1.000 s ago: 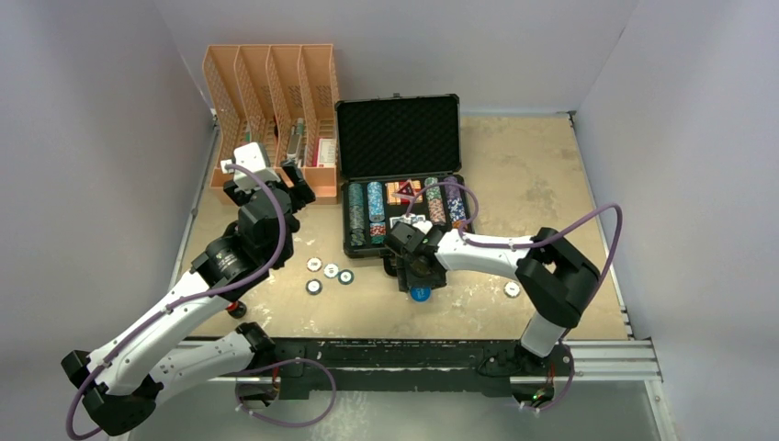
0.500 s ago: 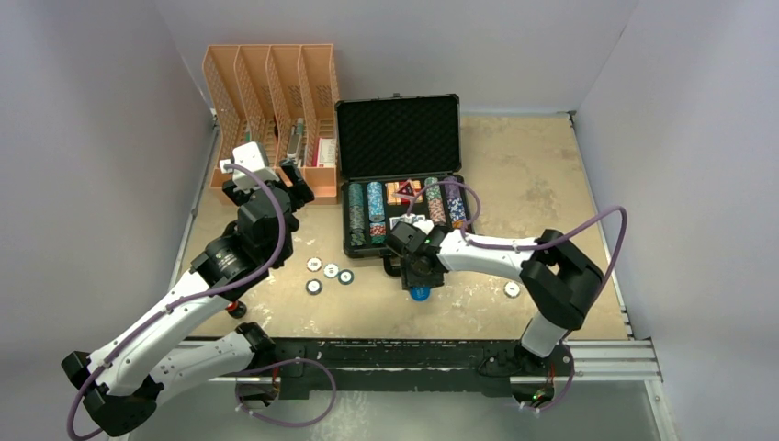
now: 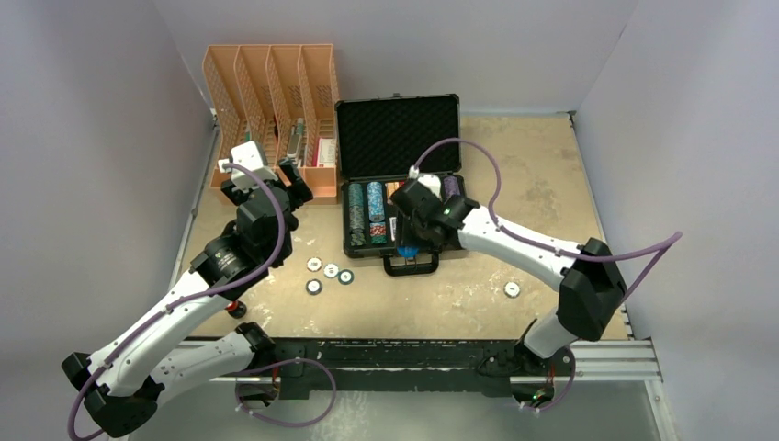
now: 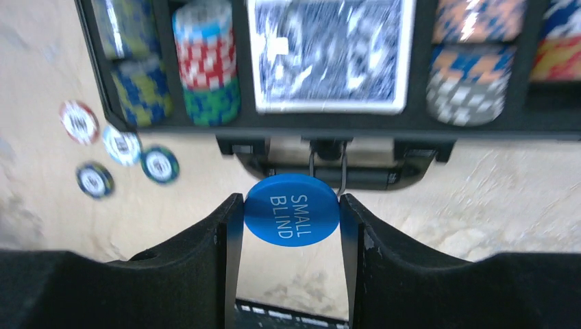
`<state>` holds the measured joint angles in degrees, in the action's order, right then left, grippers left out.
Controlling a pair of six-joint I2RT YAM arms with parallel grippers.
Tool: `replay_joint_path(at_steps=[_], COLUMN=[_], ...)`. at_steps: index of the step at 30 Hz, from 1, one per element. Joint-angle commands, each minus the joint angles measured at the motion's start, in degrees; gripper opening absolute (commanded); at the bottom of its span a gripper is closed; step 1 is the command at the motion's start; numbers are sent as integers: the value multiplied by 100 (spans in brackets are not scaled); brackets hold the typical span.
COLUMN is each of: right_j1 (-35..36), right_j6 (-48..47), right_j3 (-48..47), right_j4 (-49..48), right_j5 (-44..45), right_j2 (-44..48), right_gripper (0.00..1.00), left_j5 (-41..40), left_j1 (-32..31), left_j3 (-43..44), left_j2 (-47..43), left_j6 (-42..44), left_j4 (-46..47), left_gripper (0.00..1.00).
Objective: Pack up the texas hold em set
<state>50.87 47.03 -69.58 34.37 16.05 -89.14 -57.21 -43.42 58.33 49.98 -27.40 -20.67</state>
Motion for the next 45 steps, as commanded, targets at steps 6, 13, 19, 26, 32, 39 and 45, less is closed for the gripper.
replay_joint_path(at_steps=[6,13,19,26,32,39,45], right_j1=[-772,-849,-881,-903,-904,-1209,-2392], right_j6=[-445,-736,-898,-947,-930,-169,451], right_j3=[-1050,-1393,-1528,-1530,-1639,-1255,49], right_j4=[101,9,-130,-195,-144,176,84], right_j5=[549,608,661,623,566,1498,1841], right_j2=[-497,-1117,-1412,-1547,-1499,-629,403], right_gripper=[52,52,52,53,70,75,75], left_j5=[16,227,309,406,439,507,572], left_j1=[68,176,222,262,282,283,296], left_j3=[-6,3,-5,-8,-5,27,39], left_j2=[-7,30,62,100,93,105,140], left_j6=[24,-24,-48,-78,-87,-87,-69], left_j4=[159,203,212,216,213,196,189], left_gripper=[73,73,73,73,73,74,74])
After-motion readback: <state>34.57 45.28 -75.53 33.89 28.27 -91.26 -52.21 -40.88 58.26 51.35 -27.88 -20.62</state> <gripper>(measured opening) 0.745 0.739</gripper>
